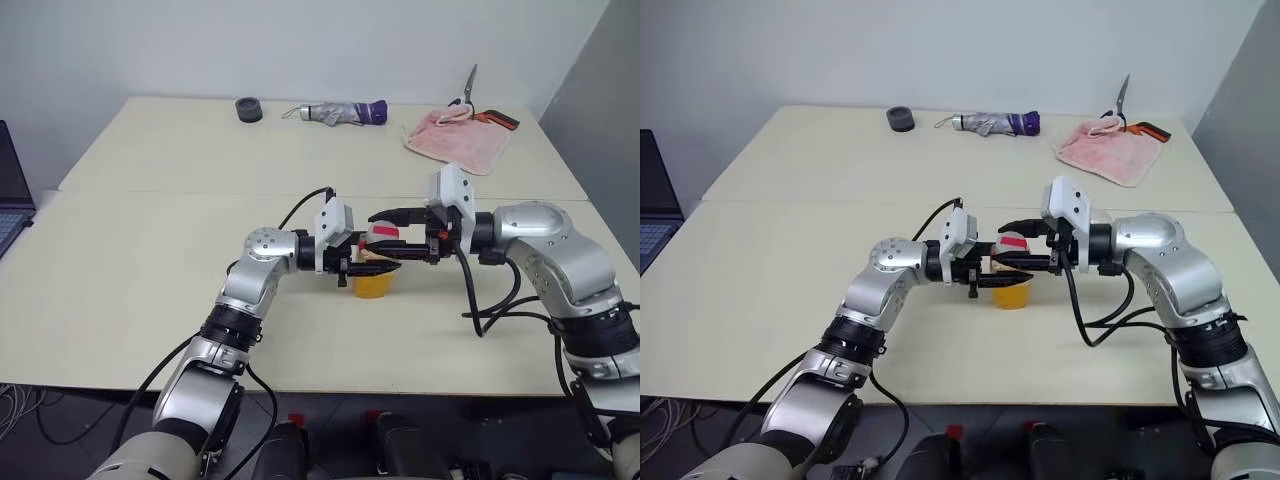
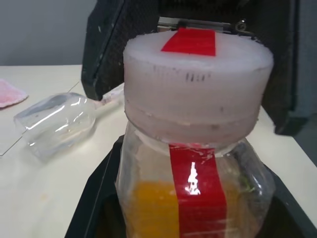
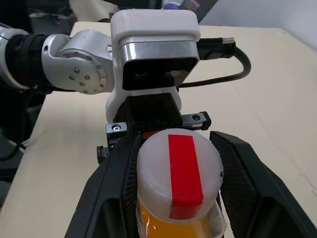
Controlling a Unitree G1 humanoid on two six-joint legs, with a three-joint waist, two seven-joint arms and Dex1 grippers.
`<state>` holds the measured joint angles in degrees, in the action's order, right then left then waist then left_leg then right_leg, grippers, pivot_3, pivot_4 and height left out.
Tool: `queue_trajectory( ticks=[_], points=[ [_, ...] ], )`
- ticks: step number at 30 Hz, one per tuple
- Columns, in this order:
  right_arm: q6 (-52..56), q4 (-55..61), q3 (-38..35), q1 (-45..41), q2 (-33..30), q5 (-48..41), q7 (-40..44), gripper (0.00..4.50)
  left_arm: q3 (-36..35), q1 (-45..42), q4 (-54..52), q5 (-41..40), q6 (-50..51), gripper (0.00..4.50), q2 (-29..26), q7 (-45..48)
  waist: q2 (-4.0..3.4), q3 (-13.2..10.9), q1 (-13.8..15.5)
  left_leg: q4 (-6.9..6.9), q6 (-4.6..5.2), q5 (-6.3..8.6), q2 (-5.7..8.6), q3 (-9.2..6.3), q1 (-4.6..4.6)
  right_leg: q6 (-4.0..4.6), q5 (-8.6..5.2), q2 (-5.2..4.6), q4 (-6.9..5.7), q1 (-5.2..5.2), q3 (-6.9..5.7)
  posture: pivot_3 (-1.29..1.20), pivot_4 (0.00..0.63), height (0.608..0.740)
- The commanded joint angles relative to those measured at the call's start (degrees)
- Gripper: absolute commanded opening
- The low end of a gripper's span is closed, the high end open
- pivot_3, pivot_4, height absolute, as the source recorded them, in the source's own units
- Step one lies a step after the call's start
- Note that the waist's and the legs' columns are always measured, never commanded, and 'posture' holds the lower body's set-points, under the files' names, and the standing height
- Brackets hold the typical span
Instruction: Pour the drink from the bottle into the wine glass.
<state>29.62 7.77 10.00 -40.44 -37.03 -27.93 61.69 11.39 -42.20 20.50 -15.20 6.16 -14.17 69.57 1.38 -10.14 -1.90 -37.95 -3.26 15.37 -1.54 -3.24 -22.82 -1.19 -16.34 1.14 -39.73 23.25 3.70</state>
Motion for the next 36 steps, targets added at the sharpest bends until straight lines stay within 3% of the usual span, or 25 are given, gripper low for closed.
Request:
queue_trajectory(
  ticks=[1,7,8,13,19,31,36],
  points=[
    [1.14,4.42,-3.55,2.57,0.24,-2.15,-1.39,2.25,-2.54,-2.05,-0.88,-1.03,0.07,1.88,0.52,-2.99,0.0,0.0,0.13,0.0,0.0,0.0,0.01,0.0,-0.03,0.0,0.0,-0.04,0.03,0.0,0.0,0.0,0.15,0.74],
    [5.57,21.13,-12.47,14.2,3.78,-5.67,-16.16,4.31,-2.68,-1.72,-0.4,-0.72,0.19,1.87,0.84,-5.07,0.01,-0.01,0.37,-0.04,0.01,0.01,0.04,-0.01,-0.16,-0.02,0.0,-0.36,0.11,0.01,0.01,0.0,0.15,0.74],
    [6.37,24.17,-13.12,15.77,4.7,-5.47,-19.37,4.5,-2.69,-1.93,-0.02,-0.69,0.12,1.87,0.91,-5.26,0.01,-0.01,0.36,-0.03,0.02,0.01,0.04,0.0,-0.16,-0.03,0.0,-0.36,0.1,0.01,0.04,0.0,0.15,0.74],
    [10.23,34.91,-8.16,21.66,12.16,4.49,-39.05,4.5,-2.75,-4.31,3.97,0.29,-1.14,1.87,2.01,-6.57,0.01,-0.01,0.08,-0.03,0.01,0.01,0.09,-0.04,-0.07,-0.04,-0.01,-0.15,0.0,0.01,0.0,0.0,0.15,0.74],
    [12.1,36.55,-0.35,22.91,21.48,14.1,-52.85,4.5,-2.35,-6.57,8.13,1.39,-3.36,1.87,3.41,-6.3,0.01,-0.01,0.04,-0.05,-0.02,-0.01,0.09,0.02,-0.01,-0.09,-0.04,-0.09,-0.16,0.05,0.07,0.0,0.15,0.74],
    [10.97,31.48,-0.35,21.31,28.66,16.76,-56.13,4.5,-2.28,-7.94,11.59,2.92,-6.68,1.87,4.44,-5.52,0.01,0.0,0.04,-0.04,-0.02,-0.01,0.11,0.03,-0.04,-0.05,-0.02,-0.12,-0.11,0.05,0.06,0.0,0.15,0.74],
    [9.97,30.28,-0.36,21.04,29.02,16.67,-55.08,3.24,-2.5,-7.39,11.14,3.04,-6.94,1.87,4.37,-5.97,0.01,0.0,0.04,-0.04,-0.01,-0.01,0.11,0.02,-0.04,-0.04,-0.02,-0.12,-0.1,0.06,0.06,0.0,0.15,0.74]
  ],
)
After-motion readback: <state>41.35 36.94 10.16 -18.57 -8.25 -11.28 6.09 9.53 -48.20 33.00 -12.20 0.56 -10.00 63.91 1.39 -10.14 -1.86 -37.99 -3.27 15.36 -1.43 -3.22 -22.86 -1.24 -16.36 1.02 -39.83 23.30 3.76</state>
